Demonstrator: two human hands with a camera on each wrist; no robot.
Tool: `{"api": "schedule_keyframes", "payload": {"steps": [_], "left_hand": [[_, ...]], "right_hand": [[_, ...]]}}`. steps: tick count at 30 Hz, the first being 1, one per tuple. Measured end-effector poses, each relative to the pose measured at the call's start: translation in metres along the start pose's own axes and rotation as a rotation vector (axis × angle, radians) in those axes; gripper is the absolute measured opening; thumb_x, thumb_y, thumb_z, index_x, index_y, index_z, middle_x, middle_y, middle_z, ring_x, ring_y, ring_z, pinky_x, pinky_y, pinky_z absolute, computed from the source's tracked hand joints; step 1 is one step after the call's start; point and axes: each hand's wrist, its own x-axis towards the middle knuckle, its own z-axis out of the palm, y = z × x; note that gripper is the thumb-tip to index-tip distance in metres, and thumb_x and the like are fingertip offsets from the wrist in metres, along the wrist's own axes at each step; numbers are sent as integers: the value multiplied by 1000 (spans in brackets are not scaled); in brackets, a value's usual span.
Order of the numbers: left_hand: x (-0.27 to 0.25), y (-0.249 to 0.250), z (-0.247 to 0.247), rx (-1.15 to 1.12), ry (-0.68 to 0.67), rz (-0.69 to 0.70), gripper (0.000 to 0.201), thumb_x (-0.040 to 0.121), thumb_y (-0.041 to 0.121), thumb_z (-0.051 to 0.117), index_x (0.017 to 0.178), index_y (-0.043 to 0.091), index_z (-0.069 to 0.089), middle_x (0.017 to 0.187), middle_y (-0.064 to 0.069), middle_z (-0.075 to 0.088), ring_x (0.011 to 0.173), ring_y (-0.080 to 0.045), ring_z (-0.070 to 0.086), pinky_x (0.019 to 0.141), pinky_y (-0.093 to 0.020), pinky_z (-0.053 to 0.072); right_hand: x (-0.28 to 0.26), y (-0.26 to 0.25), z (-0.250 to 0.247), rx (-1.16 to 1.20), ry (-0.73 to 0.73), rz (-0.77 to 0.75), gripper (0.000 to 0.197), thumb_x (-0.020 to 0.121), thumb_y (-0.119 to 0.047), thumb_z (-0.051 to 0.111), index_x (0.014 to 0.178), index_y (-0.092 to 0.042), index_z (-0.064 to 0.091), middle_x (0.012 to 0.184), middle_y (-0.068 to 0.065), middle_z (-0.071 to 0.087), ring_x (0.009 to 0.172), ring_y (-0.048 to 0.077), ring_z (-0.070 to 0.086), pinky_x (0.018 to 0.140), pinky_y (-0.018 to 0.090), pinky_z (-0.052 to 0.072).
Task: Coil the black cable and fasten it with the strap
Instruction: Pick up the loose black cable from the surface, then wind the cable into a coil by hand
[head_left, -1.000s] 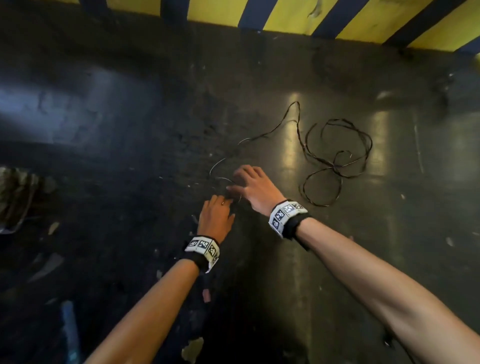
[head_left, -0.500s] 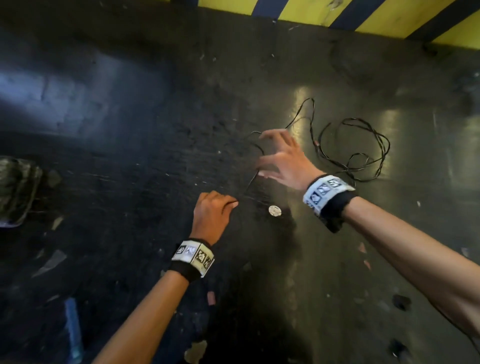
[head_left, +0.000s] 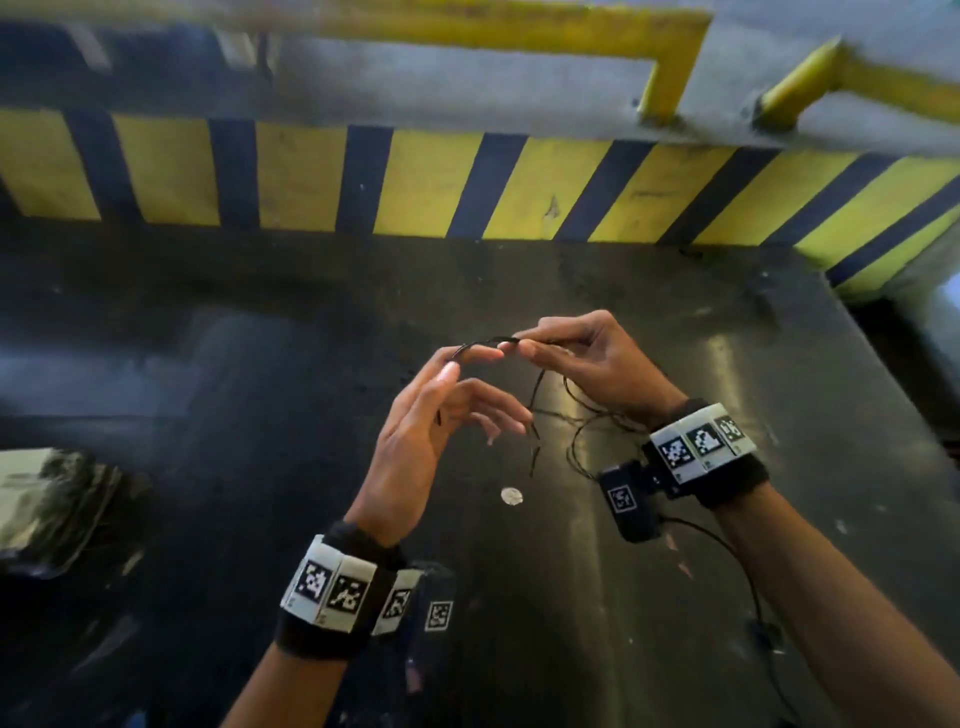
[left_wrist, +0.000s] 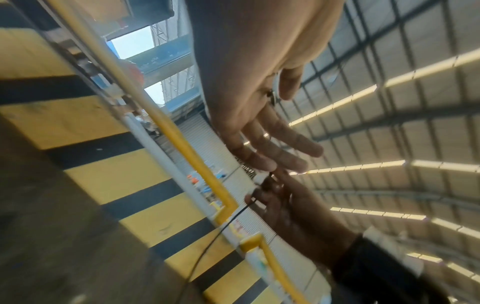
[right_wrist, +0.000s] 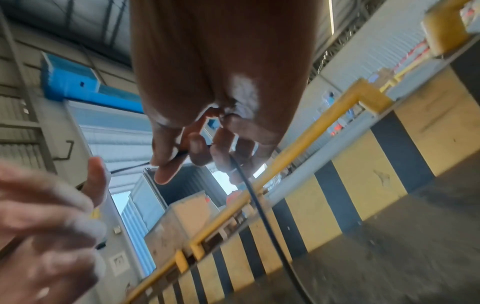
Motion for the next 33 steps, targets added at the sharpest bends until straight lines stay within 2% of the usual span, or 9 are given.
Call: {"api": "schedule_keyframes", "payload": {"steps": [3,6,9,12,14,19,22,28,33], "left_hand": [[3,32,11,4,-42,19,48,110,28,22,121,7,63,93,-23,75,88,-38,70,80,-42,51],[3,57,19,32,-173,59,43,109,18,28,126,-3,61,106,-22,74,96,-33,69,84,-38,53],[-3,78,34,-12,-238,135,41,109,11,30,132,-11,55,117,-27,68,104,-36,66,91,-41,55],[-3,93,52,-36,-201,188,38,109,10,32,133,-9,53,125,-26,67,110,-36,66,96,-44,55],[4,101,60,-24,-146,235,38,109,12,33,135,-9,52,130,-26,66,114,-35,66,101,-46,52],[28,121,65,89,41,334,35,109,15,38,132,-6,57,125,-24,70,107,-39,71,94,-45,55],[43,127,61,197,123,363,33,108,18,42,129,-1,59,121,-22,72,102,-41,73,88,-42,58],[63,120,52,386,188,348,30,108,25,43,123,6,61,113,-15,73,87,-32,77,81,-36,60],[60,106,60,476,148,331,29,108,29,42,121,11,61,108,-10,73,76,-29,78,73,-37,63]], "right_hand": [[-16,-27,-7,16,62,-43,22,96,-2,65,114,6,74,74,-14,68,70,-5,56,68,12,43],[-32,-52,-9,48,101,-79,23,98,-5,61,115,4,74,82,-2,68,74,-2,59,71,14,45],[-49,-65,0,96,102,-94,25,98,-21,56,113,-12,74,85,1,69,75,4,59,72,18,48],[-69,-63,26,210,76,-17,30,101,-21,58,126,-9,69,83,11,58,77,17,55,79,32,51],[-85,-58,46,250,18,33,31,102,-20,59,131,-18,67,85,13,52,79,23,54,84,37,54],[-129,-54,82,363,-61,111,30,100,-13,63,130,-14,66,79,11,49,64,17,54,71,32,59],[-149,-62,77,225,-110,131,29,99,-20,67,127,-21,67,77,6,51,67,22,52,71,34,59],[-173,-117,36,-161,-47,27,36,92,-44,69,128,-40,63,70,-6,59,60,4,52,61,25,51],[-169,-170,-4,-439,83,-134,30,95,-55,55,117,-38,66,70,10,62,55,23,57,53,36,49]]}}
